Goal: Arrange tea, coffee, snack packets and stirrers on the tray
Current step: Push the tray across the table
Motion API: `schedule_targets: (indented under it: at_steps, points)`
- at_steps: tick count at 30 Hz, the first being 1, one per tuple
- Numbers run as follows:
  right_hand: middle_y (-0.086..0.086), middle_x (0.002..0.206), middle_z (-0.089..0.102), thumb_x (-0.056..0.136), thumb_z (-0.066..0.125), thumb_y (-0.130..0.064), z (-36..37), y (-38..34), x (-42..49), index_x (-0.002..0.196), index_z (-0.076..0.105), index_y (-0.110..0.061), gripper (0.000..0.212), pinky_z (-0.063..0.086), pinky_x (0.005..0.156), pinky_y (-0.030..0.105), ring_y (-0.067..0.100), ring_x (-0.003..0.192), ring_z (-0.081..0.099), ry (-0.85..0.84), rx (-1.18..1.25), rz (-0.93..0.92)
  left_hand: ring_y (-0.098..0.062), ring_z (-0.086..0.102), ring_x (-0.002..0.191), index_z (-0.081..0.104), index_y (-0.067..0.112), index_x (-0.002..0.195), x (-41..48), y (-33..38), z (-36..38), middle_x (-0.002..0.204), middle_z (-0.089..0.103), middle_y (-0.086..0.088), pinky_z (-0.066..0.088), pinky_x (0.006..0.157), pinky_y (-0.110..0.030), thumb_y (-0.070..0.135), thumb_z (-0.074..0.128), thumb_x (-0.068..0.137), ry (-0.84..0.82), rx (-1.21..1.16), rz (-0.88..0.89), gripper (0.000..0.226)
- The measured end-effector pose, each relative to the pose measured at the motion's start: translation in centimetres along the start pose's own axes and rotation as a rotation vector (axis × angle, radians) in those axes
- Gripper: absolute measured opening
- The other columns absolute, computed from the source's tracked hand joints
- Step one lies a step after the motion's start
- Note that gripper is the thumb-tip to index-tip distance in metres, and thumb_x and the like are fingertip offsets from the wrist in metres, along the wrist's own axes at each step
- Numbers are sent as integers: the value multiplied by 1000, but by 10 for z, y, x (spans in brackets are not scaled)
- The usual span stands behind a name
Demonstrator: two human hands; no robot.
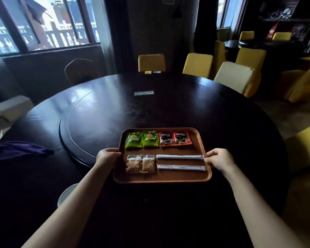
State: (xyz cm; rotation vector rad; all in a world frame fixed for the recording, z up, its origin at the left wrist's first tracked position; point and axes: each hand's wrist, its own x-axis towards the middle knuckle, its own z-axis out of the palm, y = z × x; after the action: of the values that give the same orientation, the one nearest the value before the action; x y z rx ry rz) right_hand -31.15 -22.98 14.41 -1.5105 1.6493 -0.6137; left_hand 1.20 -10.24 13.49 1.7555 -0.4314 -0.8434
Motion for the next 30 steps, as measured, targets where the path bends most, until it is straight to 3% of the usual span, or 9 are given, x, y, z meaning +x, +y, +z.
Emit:
schedule_targets:
  at_steps: [3,6,8,10,12,15,21,24,30]
  points:
    - [14,79,66,68,68,7,23,-20,18,66,60,-13,22,55,78,39,28,75,65,-12,31,22,-16,57,39,68,-3,88,25,15,-7,38,62,-1,52,46,-21,-13,57,67,-6,-27,-25,26]
    - [15,77,67,67,68,8,47,-36,40,60,58,-16,27,56,80,43,32,78,66,0,56,46,-6,51,28,67,1,94,52,26,-8,35,58,4,39,32,-12,-15,51,71,-6,-1,-26,33]
    - [15,79,68,68,67,7,61,-44,56,59,58,-16,26,56,80,43,32,80,67,19,57,64,-10,56,38,67,4,98,75,28,-9,43,62,1,45,38,-14,-17,51,70,5,12,-24,38]
    - [15,80,68,69,67,6,74,-50,69,59,57,-16,26,56,79,41,31,80,67,43,44,77,-20,62,58,68,2,98,98,28,-8,62,65,-6,55,59,-23,-18,50,67,11,55,-31,40]
    - [13,82,68,71,68,4,86,-54,83,61,58,-16,24,55,76,37,29,81,66,59,27,90,-24,62,67,70,3,95,120,24,-5,70,66,-8,55,73,-32,-17,49,65,-17,96,-28,42]
    - [13,85,70,71,69,1,102,-54,98,68,62,-14,16,53,72,33,27,81,66,77,-11,129,-22,66,69,73,8,92,145,18,2,78,72,-10,56,75,-34,-15,50,61,-36,164,-27,45]
    - [14,87,71,68,69,0,126,-37,120,57,55,-19,26,55,77,36,30,82,67,85,-117,158,-26,69,78,75,17,81,186,0,14,82,74,-11,57,79,-43,-9,53,54,-80,248,-43,44]
    - [14,86,71,69,67,-1,133,-32,125,61,58,-16,20,51,71,32,29,81,65,110,-156,160,-18,66,79,73,13,93,188,-1,21,93,73,-8,55,79,-30,-10,54,64,-87,311,-5,41]
    - [16,88,70,71,64,2,145,-24,132,75,66,-6,9,52,75,35,31,83,65,179,-226,162,-9,59,75,73,15,94,190,-5,29,85,70,-2,42,65,-21,-4,54,71,-102,526,118,35]
